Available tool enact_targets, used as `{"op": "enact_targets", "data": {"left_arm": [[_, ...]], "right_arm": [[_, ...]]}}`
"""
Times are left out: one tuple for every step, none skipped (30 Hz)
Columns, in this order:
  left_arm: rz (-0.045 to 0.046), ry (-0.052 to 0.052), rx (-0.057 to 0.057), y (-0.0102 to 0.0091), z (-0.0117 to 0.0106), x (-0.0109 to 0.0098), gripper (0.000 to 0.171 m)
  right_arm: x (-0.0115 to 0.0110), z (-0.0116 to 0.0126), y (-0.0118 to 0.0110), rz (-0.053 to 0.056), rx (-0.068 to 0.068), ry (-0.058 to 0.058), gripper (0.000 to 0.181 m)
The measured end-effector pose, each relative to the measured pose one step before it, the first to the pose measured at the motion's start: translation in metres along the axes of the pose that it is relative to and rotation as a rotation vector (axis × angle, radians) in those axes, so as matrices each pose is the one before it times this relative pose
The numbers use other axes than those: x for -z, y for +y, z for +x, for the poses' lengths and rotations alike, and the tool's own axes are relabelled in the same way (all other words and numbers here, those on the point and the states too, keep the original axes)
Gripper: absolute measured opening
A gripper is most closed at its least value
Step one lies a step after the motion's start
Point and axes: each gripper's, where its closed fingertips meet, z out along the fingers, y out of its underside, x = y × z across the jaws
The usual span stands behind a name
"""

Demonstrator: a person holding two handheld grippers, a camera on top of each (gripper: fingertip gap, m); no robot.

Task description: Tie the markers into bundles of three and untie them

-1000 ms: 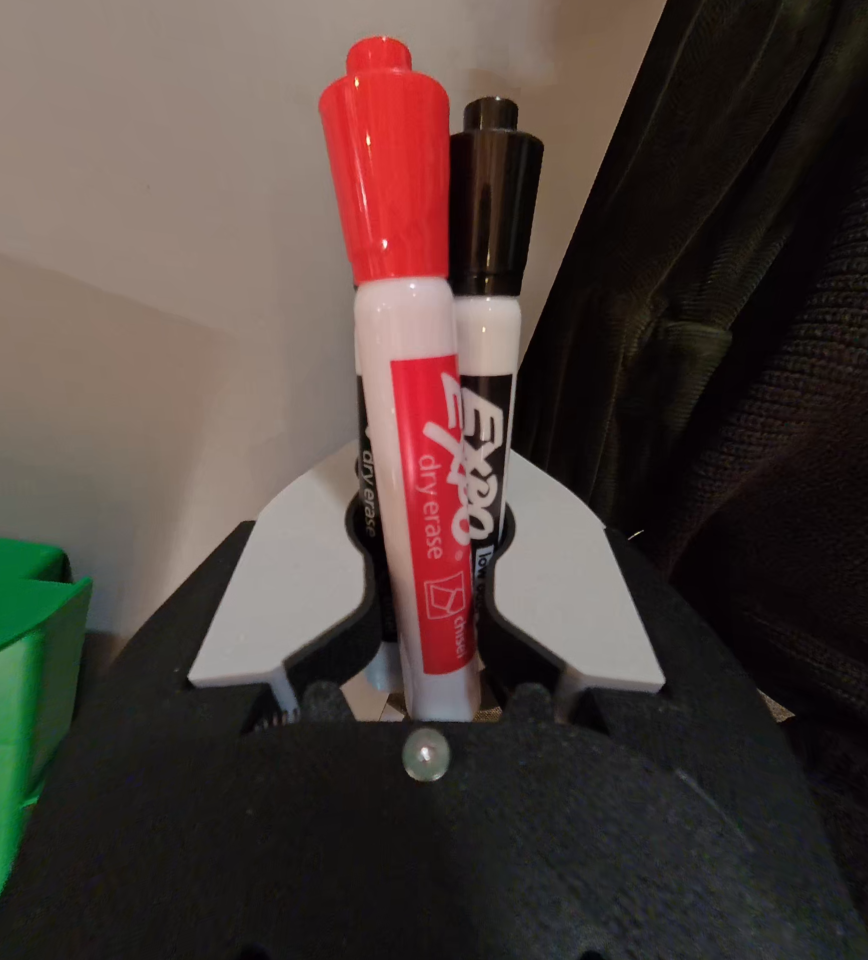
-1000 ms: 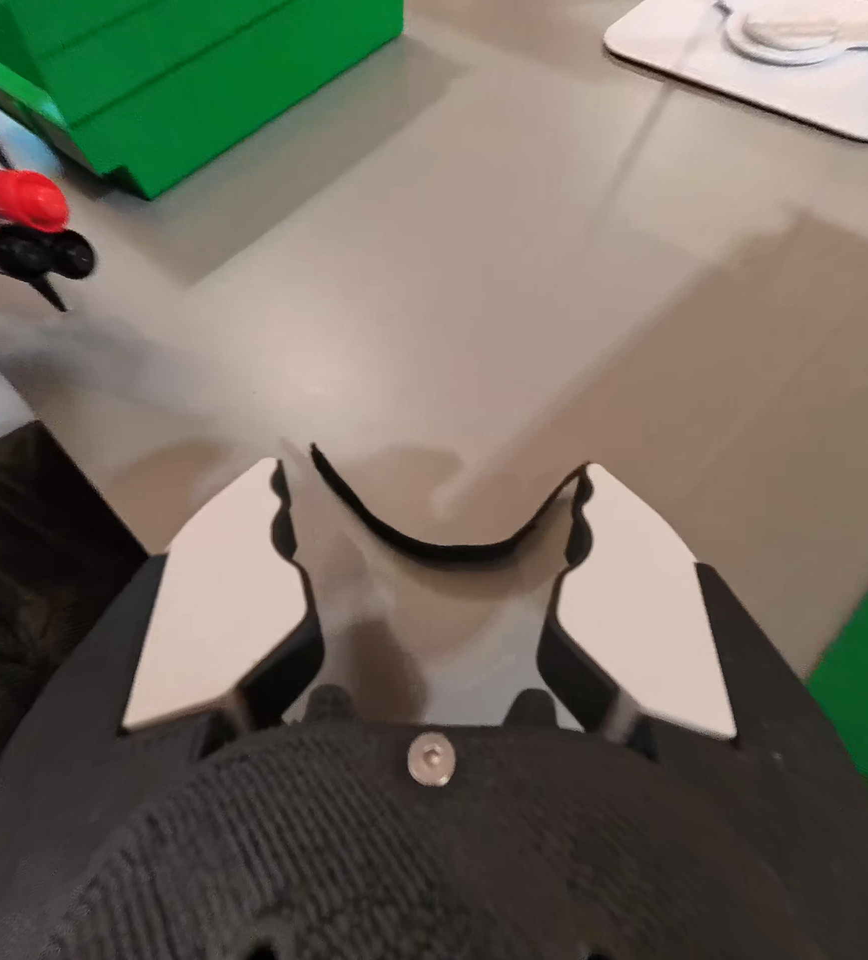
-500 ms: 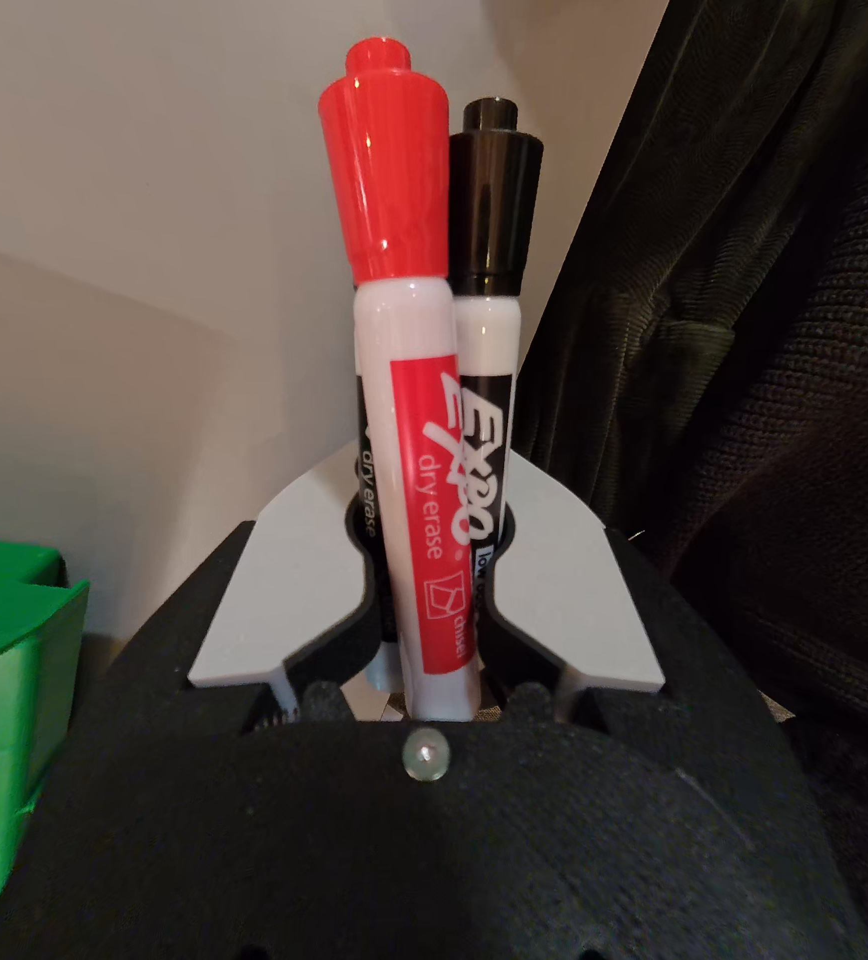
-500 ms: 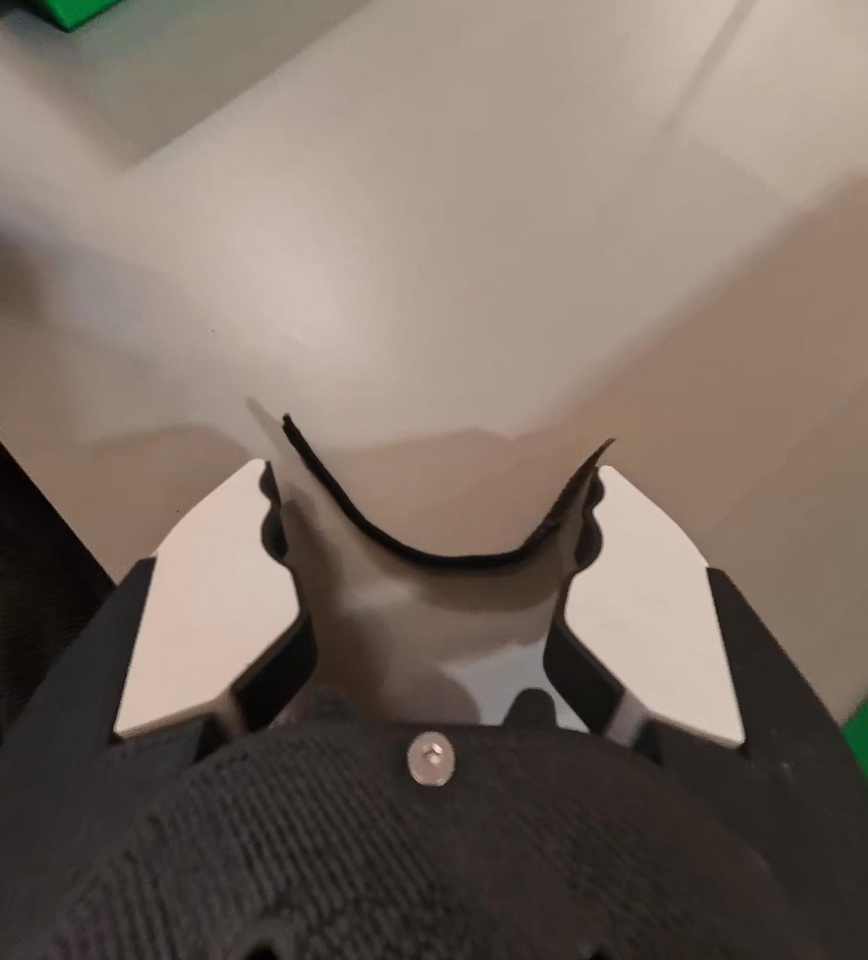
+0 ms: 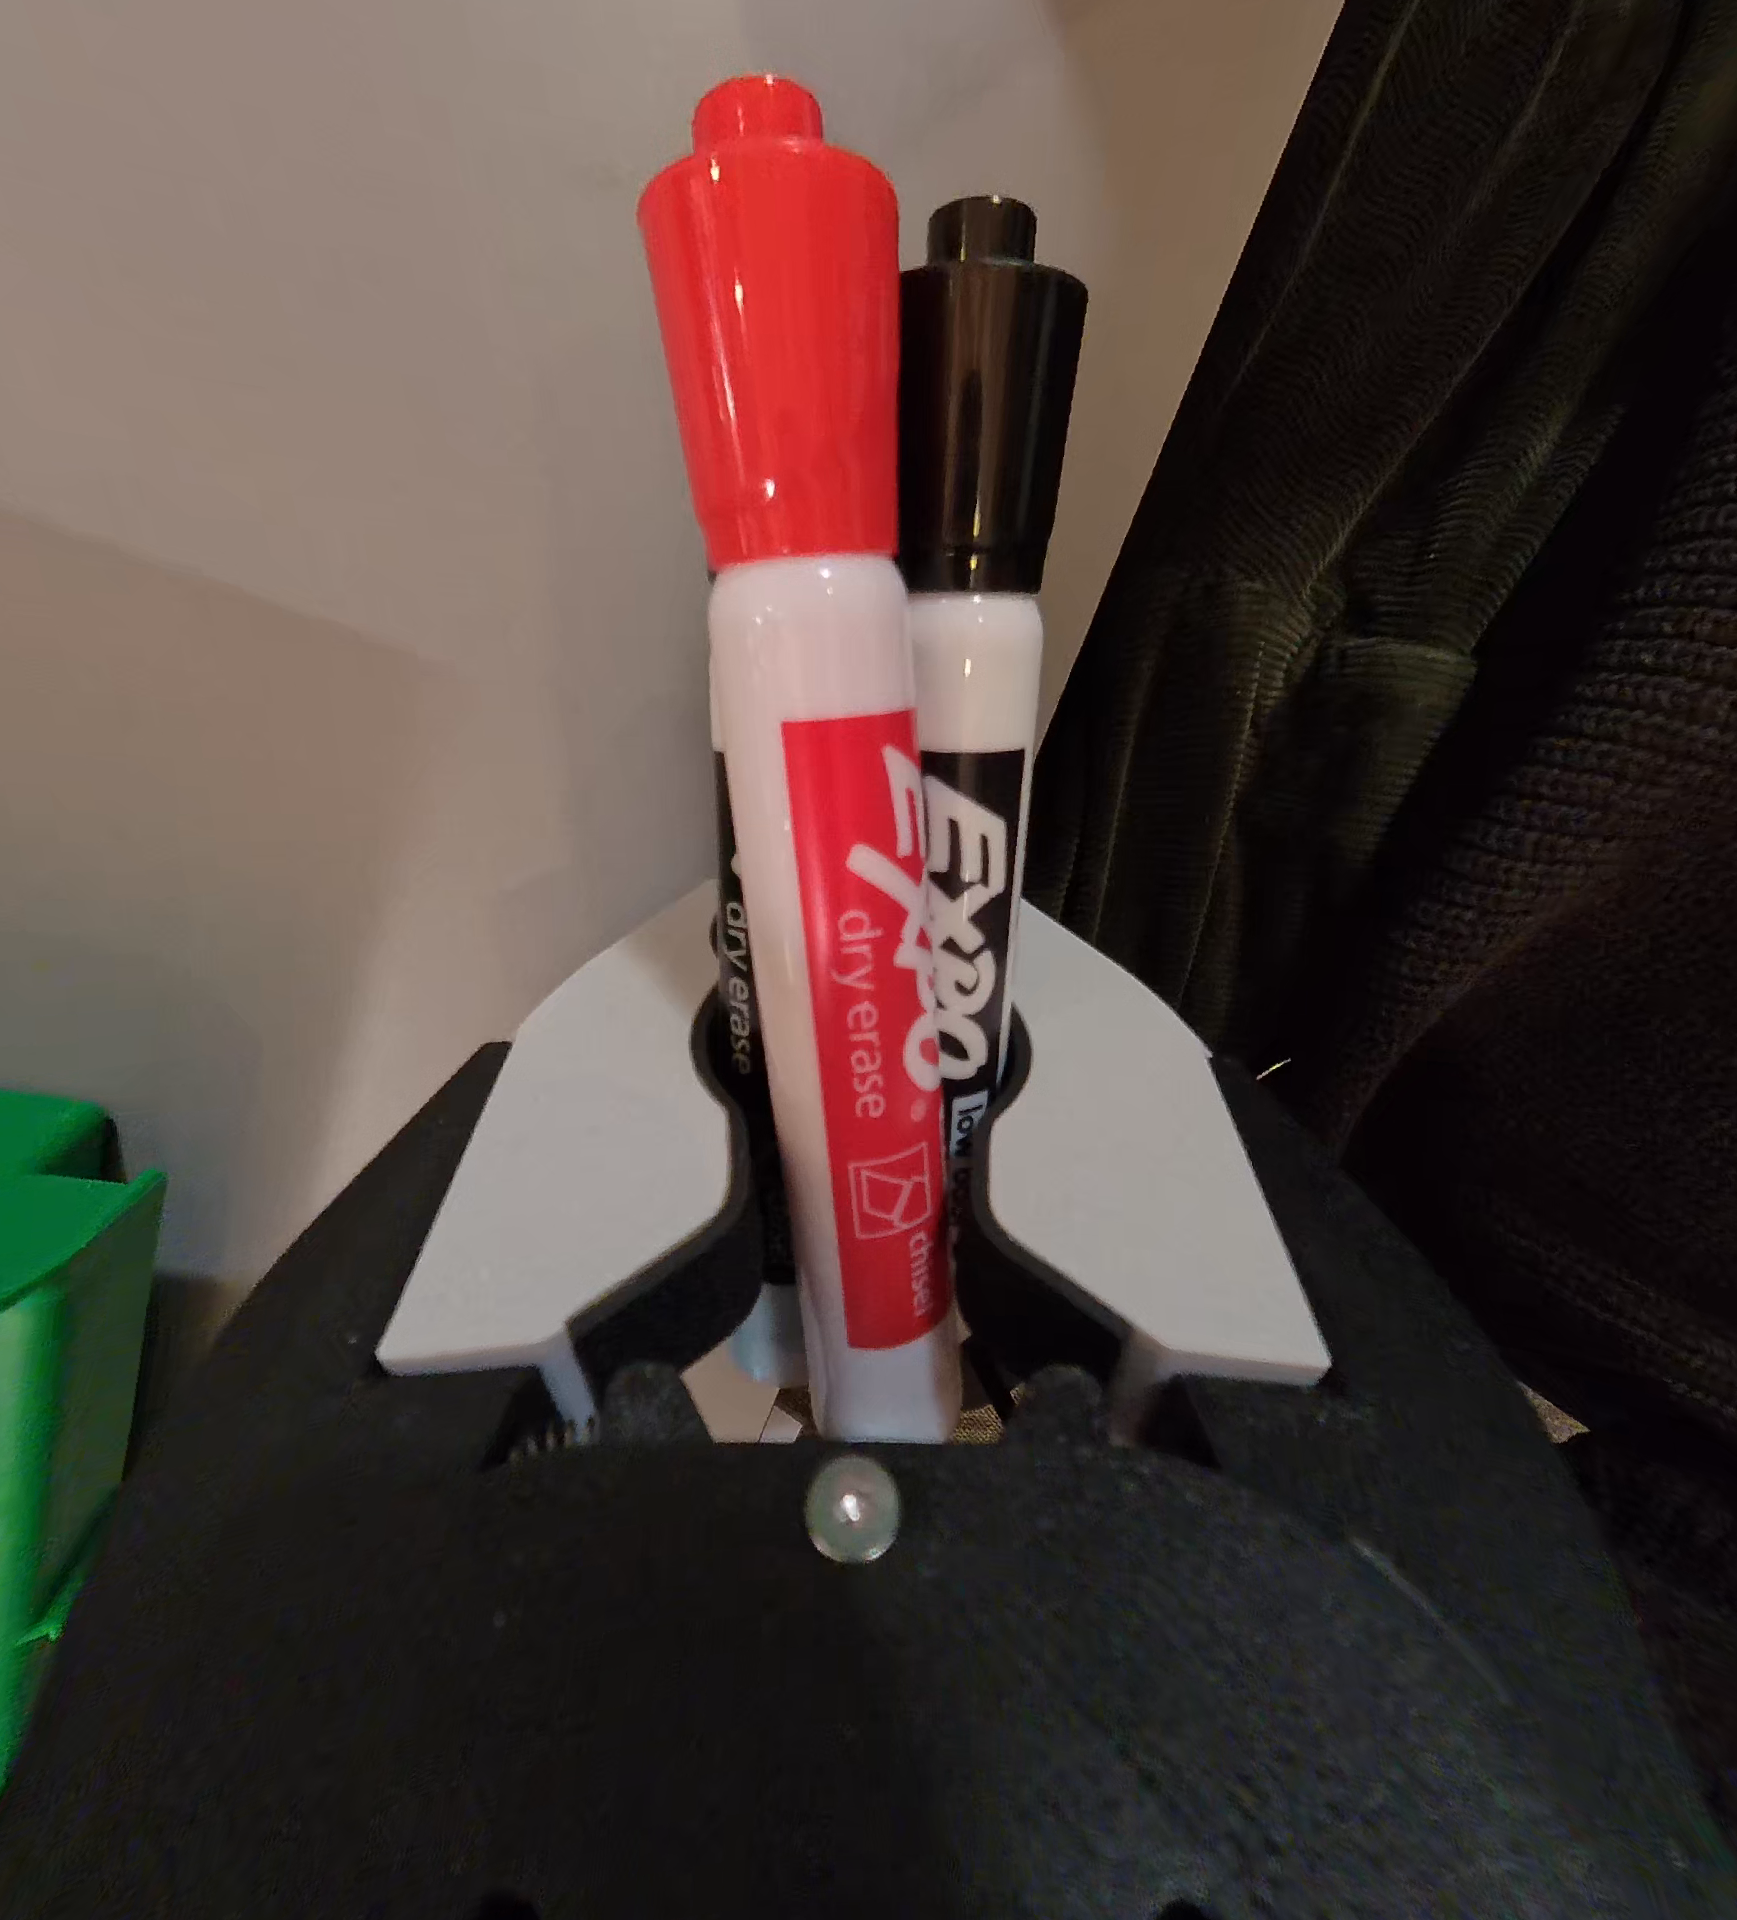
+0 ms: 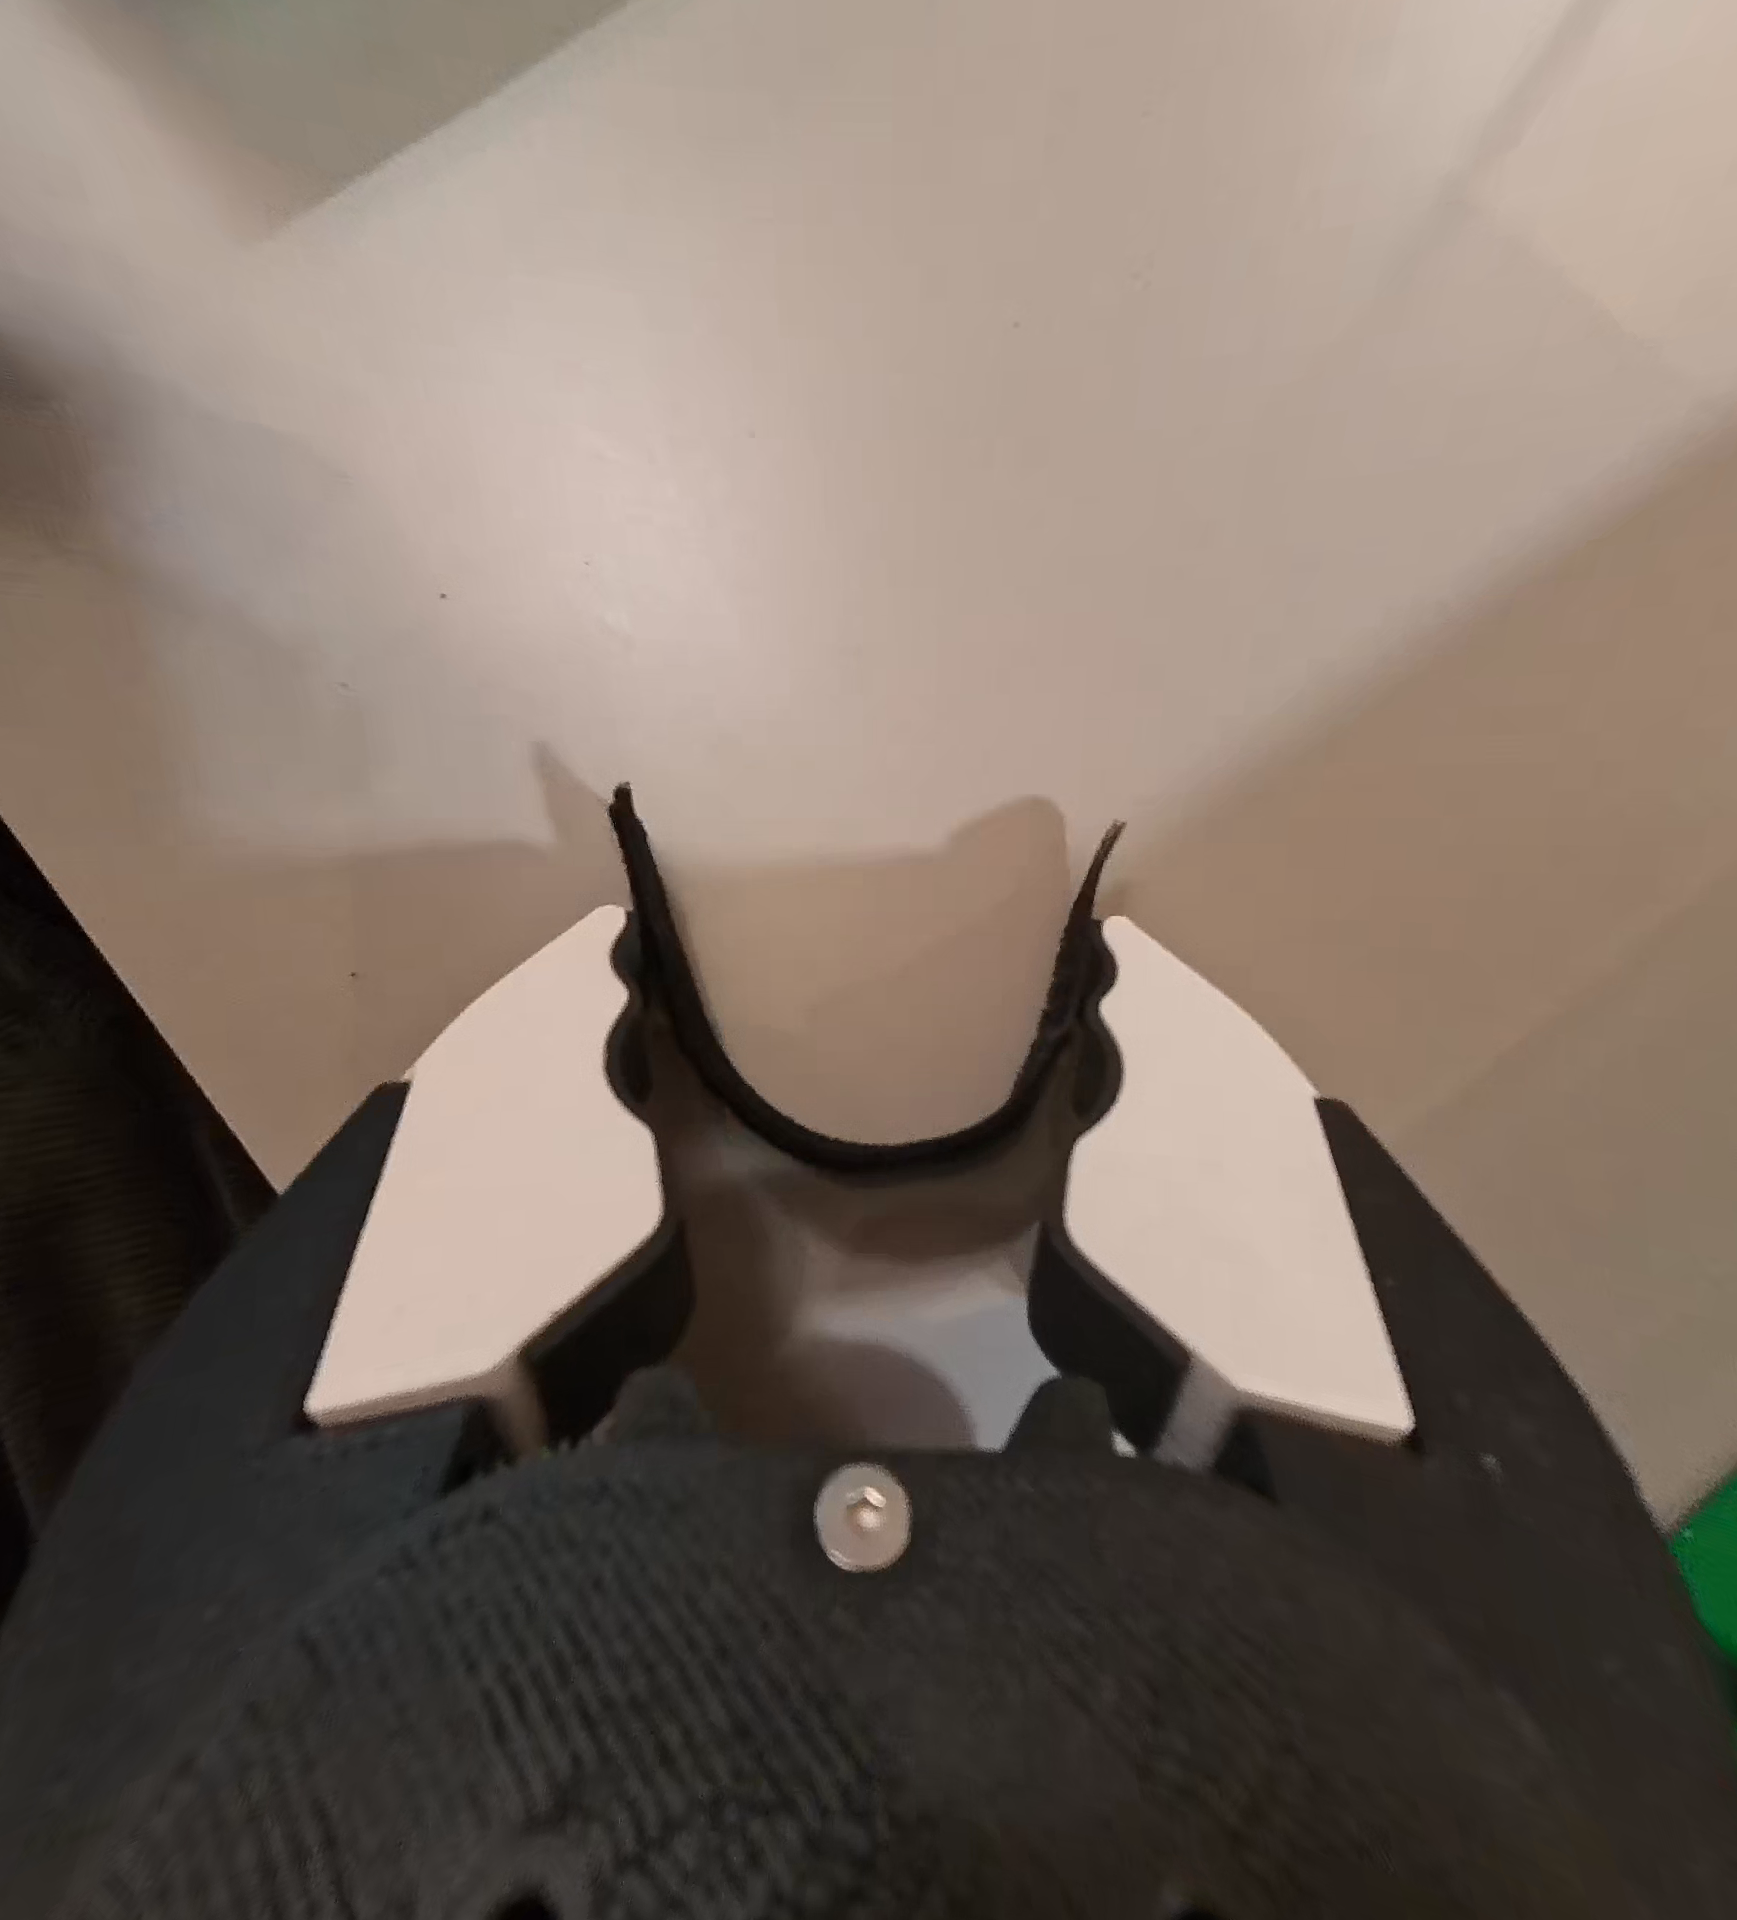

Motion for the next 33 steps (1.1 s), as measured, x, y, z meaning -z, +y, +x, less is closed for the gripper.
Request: {"op": "enact_targets", "data": {"left_arm": [[0.00104, 0.001, 0.0005, -0.00016, 0.00006, 0.00006, 0.044], [0.00028, 0.0004, -0.0002, 0.00003, -0.00003, 0.00002, 0.044], [-0.00086, -0.001, -0.0005, 0.00007, -0.00012, -0.00007, 0.044], [-0.00075, 0.0, -0.0002, 0.00014, -0.00007, -0.00013, 0.044], [0.00007, 0.0006, -0.0002, -0.00005, 0.0001, -0.00013, 0.044], [0.00037, 0.0, -0.0006, -0.00016, -0.00007, -0.00015, 0.044], [-0.00054, 0.0005, -0.0004, -0.00004, 0.00014, -0.00013, 0.044], [-0.00097, -0.0002, -0.0007, -0.0001, -0.00001, -0.00022, 0.044], [-0.00091, -0.0001, -0.0012, -0.00017, 0.00017, -0.0003, 0.044], [-0.00101, 0.0007, -0.0011, -0.00025, 0.00037, -0.00023, 0.044], [-0.0014, 0.0005, -0.0018, -0.00025, 0.00034, -0.00033, 0.044], [-0.00154, -0.0002, -0.0015, -0.00039, 0.00028, -0.00026, 0.044], [-0.00154, -0.0001, -0.0012, -0.0003, 0.00037, -0.00036, 0.044], [-0.00208, 0.0006, -0.0015, -0.00028, 0.00047, -0.00044, 0.044], [-0.00245, -0.0002, -0.0016, -0.00014, 0.0004, -0.00051, 0.044], [-0.00207, -0.0005, -0.0024, -0.00037, 0.00035, -0.00038, 0.044], [-0.00138, 0.0005, -0.0024, -0.0006, 0.00061, -0.0005, 0.044], [-0.00168, 0.0008, -0.0023, -0.00054, 0.00062, -0.00057, 0.044], [-0.00224, 0.0006, -0.0034, -0.00059, 0.00076, -0.00073, 0.044], [-0.0023, 0.0011, -0.0044, -0.00066, 0.00081, -0.00076, 0.044], [-0.00143, 0.0004, -0.0045, -0.0008, 0.00074, -0.00073, 0.044], [0.00025, 0.0002, -0.0052, -0.00109, 0.00073, -0.00056, 0.044], [0.0013, 0.0013, -0.0045, -0.00115, 0.00087, -0.00029, 0.044], [0.00201, 0.0018, -0.0042, -0.00104, 0.00076, -0.00024, 0.044], [0.00321, 0.0012, -0.0037, -0.00112, 0.00069, 0.00002, 0.044], [0.00501, 0.0029, -0.0035, -0.00122, 0.00095, 0.00024, 0.044], [0.00541, 0.0045, -0.0029, -0.0013, 0.00108, 0.00034, 0.044], [0.0049, 0.0034, -0.0027, -0.00124, 0.00109, 0.00033, 0.044], [0.0029, 0.0023, -0.0027, -0.00101, 0.00097, 0.00024, 0.044], [0.00054, 0.0008, -0.0029, -0.00084, 0.00085, 0.00001, 0.044], [-0.00085, -0.0002, -0.0036, -0.00069, 0.00079, -0.00015, 0.044], [0.00036, 0.0025, -0.005, -0.00093, 0.00125, -0.00032, 0.044], [0.00381, 0.0055, -0.0062, -0.0017, 0.0017, -0.00026, 0.044]], "right_arm": [[0.00016, 0.00008, 0.00005, -0.0005, 0.001, 0.0015, 0.082], [0.00028, 0.00018, 0.00019, -0.001, 0.0021, 0.0021, 0.082], [0.0003, 0.0003, 0.00025, -0.0015, 0.0021, 0.0023, 0.082], [0.00033, 0.00044, 0.00032, -0.0021, -0.0001, 0.0022, 0.082], [0.00031, 0.00037, 0.00052, -0.0031, -0.0021, 0.0003, 0.082], [0.00032, 0.00027, 0.00048, -0.0023, -0.0027, -0.0004, 0.082], [0.00028, -0.00026, 0.00026, -0.0016, -0.0035, -0.0038, 0.08], [0.00039, -0.00065, 0.00033, -0.0038, -0.0043, -0.0058, 0.076], [0.00059, -0.00022, 0.00015, -0.005, 0.0036, -0.0015, 0.071], [0.00023, -0.00069, -0.00039, 0.0008, 0.0033, -0.003, 0.065], [-0.00022, -0.0006, -0.00041, 0.003, -0.0002, -0.0004, 0.062], [-0.00015, -0.00076, -0.00051, 0.0007, 0.0008, -0.0004, 0.06], [-0.00015, -0.00067, -0.00092, 0.0027, 0.0026, 0.0009, 0.056], [-0.0001, -0.00024, -0.00153, 0.0068, 0.001, 0.0046, 0.052], [0.00006, -0.00183, -0.00196, 0.0096, 0.0009, -0.0057, 0.05], [0.0005, -0.00316, -0.00241, 0.0129, -0.0008, -0.017, 0.05], [0.00066, -0.00305, -0.0024, 0.0132, -0.0048, -0.0167, 0.05], [0.00059, -0.00295, -0.00228, 0.0121, -0.006, -0.0173, 0.05], [0.00084, -0.00327, -0.00288, 0.0166, -0.0056, -0.0198, 0.05], [0.00105, -0.00414, -0.00336, 0.0203, -0.0055, -0.0245, 0.05], [0.00133, -0.0047, -0.00408, 0.0237, -0.0091, -0.0282, 0.049], [0.00134, -0.00546, -0.0048, 0.0267, -0.0152, -0.0323, 0.049], [0.00141, -0.00631, -0.00572, 0.0315, -0.0166, -0.0371, 0.049], [0.00152, -0.00741, -0.00619, 0.0352, -0.0137, -0.0432, 0.048], [0.0014, -0.00761, -0.00571, 0.0315, -0.0132, -0.0421, 0.048], [0.00072, -0.00675, -0.00457, 0.0249, -0.0133, -0.0372, 0.048], [0.00007, -0.00648, -0.00356, 0.0205, -0.0141, -0.036, 0.048], [-0.00046, -0.00609, -0.00278, 0.0171, -0.0181, -0.0347, 0.047], [-0.00088, -0.0059, -0.00196, 0.0124, -0.0224, -0.0349, 0.047], [-0.00135, -0.00571, -0.0014, 0.0071, -0.0229, -0.0342, 0.047], [-0.00161, -0.00518, -0.00149, 0.006, -0.0207, -0.031, 0.047], [-0.00184, -0.00548, -0.0019, 0.0095, -0.0178, -0.031, 0.048], [-0.00206, -0.00477, -0.00228, 0.0132, -0.0159, -0.0261, 0.048]]}}
